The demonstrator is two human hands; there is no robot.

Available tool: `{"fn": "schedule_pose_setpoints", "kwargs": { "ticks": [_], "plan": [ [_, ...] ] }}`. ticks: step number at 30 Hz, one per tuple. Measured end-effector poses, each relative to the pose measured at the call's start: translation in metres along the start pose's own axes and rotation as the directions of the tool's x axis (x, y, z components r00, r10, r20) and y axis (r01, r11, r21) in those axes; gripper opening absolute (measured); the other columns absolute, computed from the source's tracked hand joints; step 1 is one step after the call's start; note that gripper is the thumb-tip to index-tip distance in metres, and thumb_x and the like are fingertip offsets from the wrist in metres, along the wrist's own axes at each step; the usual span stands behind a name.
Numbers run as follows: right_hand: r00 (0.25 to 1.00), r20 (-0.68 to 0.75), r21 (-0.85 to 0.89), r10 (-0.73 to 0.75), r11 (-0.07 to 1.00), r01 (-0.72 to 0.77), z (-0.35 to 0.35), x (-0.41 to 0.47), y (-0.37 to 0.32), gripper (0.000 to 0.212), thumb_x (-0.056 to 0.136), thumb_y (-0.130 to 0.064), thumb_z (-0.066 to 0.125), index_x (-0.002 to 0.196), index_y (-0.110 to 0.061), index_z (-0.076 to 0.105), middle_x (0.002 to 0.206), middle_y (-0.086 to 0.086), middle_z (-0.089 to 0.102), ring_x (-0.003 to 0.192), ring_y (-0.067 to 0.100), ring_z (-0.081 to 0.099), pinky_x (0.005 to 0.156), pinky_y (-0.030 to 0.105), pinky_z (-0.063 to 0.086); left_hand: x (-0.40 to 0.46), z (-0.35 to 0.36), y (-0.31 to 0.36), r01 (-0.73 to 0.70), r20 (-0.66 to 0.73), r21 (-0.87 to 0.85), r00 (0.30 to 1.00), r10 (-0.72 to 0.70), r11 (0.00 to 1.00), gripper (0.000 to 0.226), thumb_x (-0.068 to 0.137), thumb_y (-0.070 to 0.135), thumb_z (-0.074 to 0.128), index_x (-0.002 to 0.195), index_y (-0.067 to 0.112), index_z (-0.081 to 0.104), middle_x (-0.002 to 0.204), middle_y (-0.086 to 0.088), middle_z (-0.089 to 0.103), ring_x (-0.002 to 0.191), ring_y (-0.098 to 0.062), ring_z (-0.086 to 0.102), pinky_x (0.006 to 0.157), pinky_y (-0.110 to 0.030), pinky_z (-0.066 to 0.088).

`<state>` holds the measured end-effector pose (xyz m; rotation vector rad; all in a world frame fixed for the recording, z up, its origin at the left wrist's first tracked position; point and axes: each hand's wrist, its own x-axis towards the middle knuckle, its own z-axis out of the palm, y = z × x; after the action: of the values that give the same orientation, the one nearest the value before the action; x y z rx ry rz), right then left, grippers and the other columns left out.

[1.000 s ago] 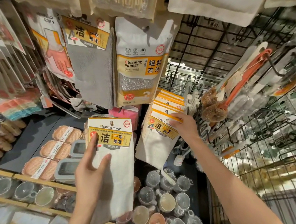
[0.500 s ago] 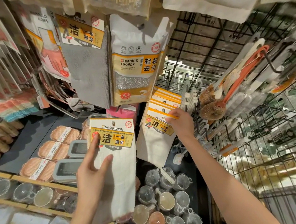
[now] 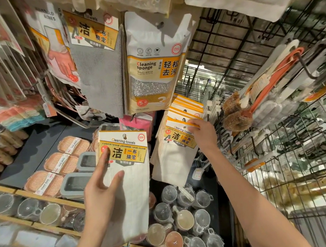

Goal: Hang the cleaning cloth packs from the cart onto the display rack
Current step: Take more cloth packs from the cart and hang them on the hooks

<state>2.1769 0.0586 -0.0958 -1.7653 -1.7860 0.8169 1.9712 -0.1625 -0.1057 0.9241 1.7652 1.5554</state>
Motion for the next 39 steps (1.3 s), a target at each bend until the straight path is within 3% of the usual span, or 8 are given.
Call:
{"fn": "schedule_pose_setpoints", "kwargs": {
  "ticks": [8, 12, 14, 18, 21, 25, 34, 39],
  "plan": [
    [0.997, -0.07, 0.043, 0.046, 0.998, -0.043, 0.005, 0.009, -0.001, 0.013, 0.088, -0.017, 0.064, 0.1, -0.019, 0.065, 0.098, -0.006, 0.063, 0.097, 0.018, 0.06, 0.079, 0.032, 0.047, 0.001, -0.002, 0.003, 0.005, -0.005, 0.006, 1.0, -0.005, 1.0, 0.07, 0.084, 0.008, 0.068, 0.132, 0.052, 0.043, 0.13, 0.042, 0.044, 0.124, 0.018, 0.039, 0.108, -0.024, 0.03],
    [0.981, -0.192, -0.147, -0.036, 0.989, 0.007, 0.011, 0.004, 0.0, 0.016, 0.084, -0.027, 0.068, 0.097, -0.025, 0.059, 0.103, -0.007, 0.059, 0.104, 0.016, 0.051, 0.067, 0.03, 0.044, 0.0, -0.003, 0.003, 0.002, -0.005, -0.003, 1.0, -0.002, 1.0, 0.068, 0.084, 0.007, 0.068, 0.133, 0.048, 0.044, 0.13, 0.042, 0.044, 0.125, 0.017, 0.038, 0.108, -0.021, 0.03],
    [0.972, -0.215, -0.223, -0.09, 0.974, 0.041, 0.012, 0.004, 0.002, 0.02, 0.081, -0.029, 0.071, 0.096, -0.026, 0.058, 0.111, -0.003, 0.051, 0.111, 0.016, 0.043, 0.064, 0.027, 0.038, 0.0, -0.003, 0.003, -0.002, -0.007, -0.011, 1.0, 0.002, 1.0, 0.067, 0.084, 0.007, 0.068, 0.134, 0.047, 0.045, 0.13, 0.042, 0.044, 0.125, 0.017, 0.038, 0.105, -0.01, 0.03],
    [0.974, -0.2, -0.234, -0.104, 0.971, 0.056, 0.011, 0.008, 0.006, 0.024, 0.078, -0.033, 0.073, 0.092, -0.026, 0.056, 0.113, -0.002, 0.047, 0.111, 0.017, 0.042, 0.066, 0.026, 0.038, -0.002, -0.001, 0.002, -0.001, -0.012, -0.003, 1.0, 0.001, 1.0, 0.067, 0.084, 0.008, 0.068, 0.134, 0.046, 0.044, 0.131, 0.041, 0.044, 0.123, 0.02, 0.038, 0.095, 0.005, 0.028],
    [0.97, -0.221, -0.218, -0.101, 0.974, 0.052, 0.011, 0.015, 0.007, 0.024, 0.077, -0.033, 0.074, 0.088, -0.025, 0.054, 0.112, -0.002, 0.048, 0.109, 0.017, 0.043, 0.068, 0.027, 0.038, -0.002, 0.002, 0.003, -0.009, -0.003, -0.011, 1.0, 0.009, 1.0, 0.068, 0.084, 0.006, 0.068, 0.134, 0.046, 0.045, 0.133, 0.036, 0.045, 0.123, 0.02, 0.038, 0.095, 0.005, 0.028],
    [0.97, -0.226, -0.206, -0.086, 0.978, 0.039, 0.014, 0.024, 0.003, 0.023, 0.077, -0.029, 0.073, 0.086, -0.026, 0.051, 0.108, -0.004, 0.046, 0.105, 0.017, 0.046, 0.071, 0.033, 0.046, -0.002, 0.005, 0.004, -0.006, 0.01, -0.009, 1.0, 0.006, 1.0, 0.069, 0.084, 0.008, 0.068, 0.132, 0.051, 0.043, 0.127, 0.045, 0.044, 0.121, 0.022, 0.038, 0.093, 0.005, 0.029],
    [0.964, -0.239, -0.234, -0.118, 0.97, 0.061, 0.013, 0.026, 0.006, 0.017, 0.082, -0.028, 0.067, 0.094, -0.025, 0.055, 0.11, -0.005, 0.046, 0.107, 0.017, 0.047, 0.064, 0.028, 0.035, -0.004, 0.01, 0.007, -0.068, 0.064, 0.003, 0.996, 0.068, 0.998, 0.07, 0.085, 0.005, 0.067, 0.134, 0.049, 0.042, 0.132, 0.041, 0.044, 0.126, 0.016, 0.039, 0.1, -0.001, 0.03],
    [0.972, -0.158, -0.226, -0.173, 0.965, 0.135, -0.004, 0.02, 0.012, 0.024, 0.085, -0.023, 0.065, 0.109, -0.022, 0.06, 0.121, -0.001, 0.051, 0.119, 0.02, 0.041, 0.079, 0.025, 0.032, -0.007, 0.015, 0.01, -0.075, 0.078, -0.004, 0.994, 0.075, 0.997, 0.07, 0.086, 0.006, 0.067, 0.134, 0.049, 0.041, 0.131, 0.044, 0.043, 0.124, 0.019, 0.039, 0.097, 0.001, 0.03]
  ]
}}
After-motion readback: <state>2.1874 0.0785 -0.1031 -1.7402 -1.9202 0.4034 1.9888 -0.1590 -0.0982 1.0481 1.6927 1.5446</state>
